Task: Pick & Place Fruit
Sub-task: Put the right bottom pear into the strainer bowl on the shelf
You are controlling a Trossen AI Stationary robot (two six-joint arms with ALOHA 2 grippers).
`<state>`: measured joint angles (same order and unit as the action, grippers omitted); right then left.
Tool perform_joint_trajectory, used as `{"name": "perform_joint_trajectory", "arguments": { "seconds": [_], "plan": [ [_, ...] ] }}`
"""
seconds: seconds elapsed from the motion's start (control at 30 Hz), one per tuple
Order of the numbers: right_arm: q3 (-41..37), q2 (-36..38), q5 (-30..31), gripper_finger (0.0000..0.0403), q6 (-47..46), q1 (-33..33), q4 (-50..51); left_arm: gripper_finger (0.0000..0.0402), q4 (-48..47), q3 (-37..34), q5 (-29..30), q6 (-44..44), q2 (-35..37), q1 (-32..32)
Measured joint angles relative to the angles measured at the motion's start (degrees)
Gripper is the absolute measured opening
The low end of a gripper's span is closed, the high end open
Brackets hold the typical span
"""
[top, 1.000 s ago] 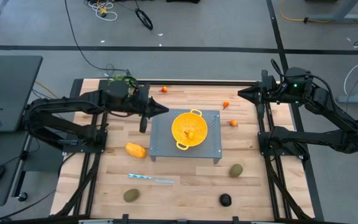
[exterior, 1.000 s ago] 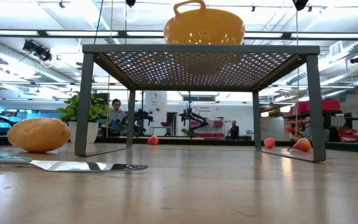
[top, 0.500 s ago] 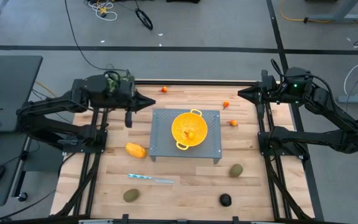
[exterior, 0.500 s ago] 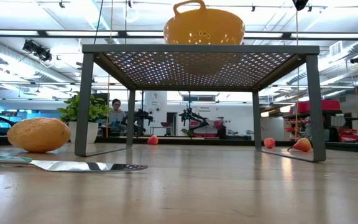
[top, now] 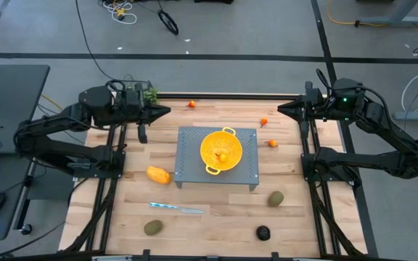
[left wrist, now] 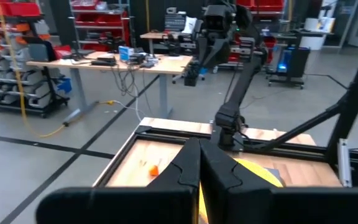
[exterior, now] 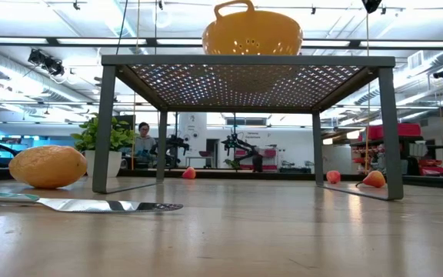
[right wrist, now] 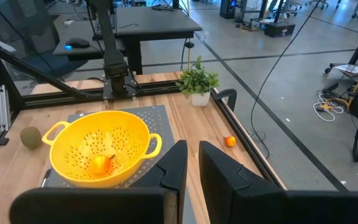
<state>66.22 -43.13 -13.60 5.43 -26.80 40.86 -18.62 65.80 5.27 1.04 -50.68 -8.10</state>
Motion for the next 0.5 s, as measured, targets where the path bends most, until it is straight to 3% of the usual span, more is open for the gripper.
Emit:
{"name": "perform_joint_trajectory", "arguments": {
  "seconds": [0.5],
  "plan": [
    [-5.41,-0.59,-0.01,0.0047,-0.02,0.02,4.91,0.0004,-0.01,0.0,0.33,-0.9,0.14,0.0]
  ]
}}
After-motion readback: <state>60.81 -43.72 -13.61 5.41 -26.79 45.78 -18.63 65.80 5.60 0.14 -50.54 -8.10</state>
